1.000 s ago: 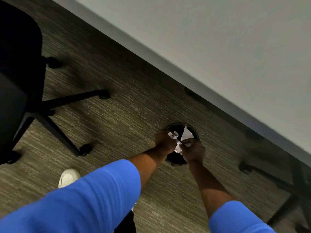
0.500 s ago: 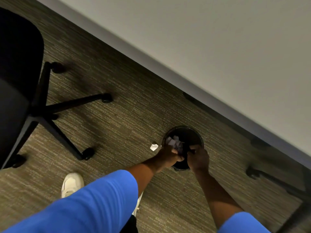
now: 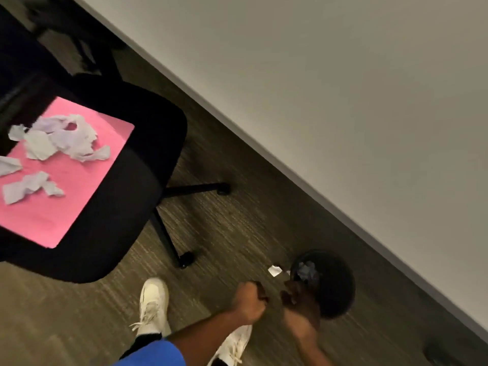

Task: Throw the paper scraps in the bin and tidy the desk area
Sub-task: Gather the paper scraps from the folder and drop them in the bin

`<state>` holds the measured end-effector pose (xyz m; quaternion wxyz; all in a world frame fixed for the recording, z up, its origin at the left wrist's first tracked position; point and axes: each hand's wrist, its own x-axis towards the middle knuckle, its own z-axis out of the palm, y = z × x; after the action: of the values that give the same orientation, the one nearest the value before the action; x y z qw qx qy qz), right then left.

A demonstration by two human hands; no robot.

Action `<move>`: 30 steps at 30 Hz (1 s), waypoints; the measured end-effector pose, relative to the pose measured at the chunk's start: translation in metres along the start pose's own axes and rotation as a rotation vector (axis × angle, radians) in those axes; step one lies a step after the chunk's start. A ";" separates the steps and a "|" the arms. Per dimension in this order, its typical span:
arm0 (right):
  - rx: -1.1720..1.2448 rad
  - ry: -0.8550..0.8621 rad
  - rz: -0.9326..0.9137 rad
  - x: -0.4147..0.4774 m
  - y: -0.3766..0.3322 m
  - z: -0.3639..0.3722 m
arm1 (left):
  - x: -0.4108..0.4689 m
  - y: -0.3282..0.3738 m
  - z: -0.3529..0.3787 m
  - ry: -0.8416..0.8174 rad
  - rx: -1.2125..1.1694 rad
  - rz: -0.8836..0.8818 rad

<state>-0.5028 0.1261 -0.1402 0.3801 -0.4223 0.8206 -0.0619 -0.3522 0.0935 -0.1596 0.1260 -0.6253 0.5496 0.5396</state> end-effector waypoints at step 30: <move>-0.494 -0.251 -0.882 -0.005 -0.548 0.096 | -0.115 -0.193 -0.450 0.779 -0.136 -0.614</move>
<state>-0.0818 -0.1973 0.0264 0.3025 -0.8091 0.5029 0.0306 0.0690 -0.1106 0.0231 0.0232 -0.9200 0.3099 0.2386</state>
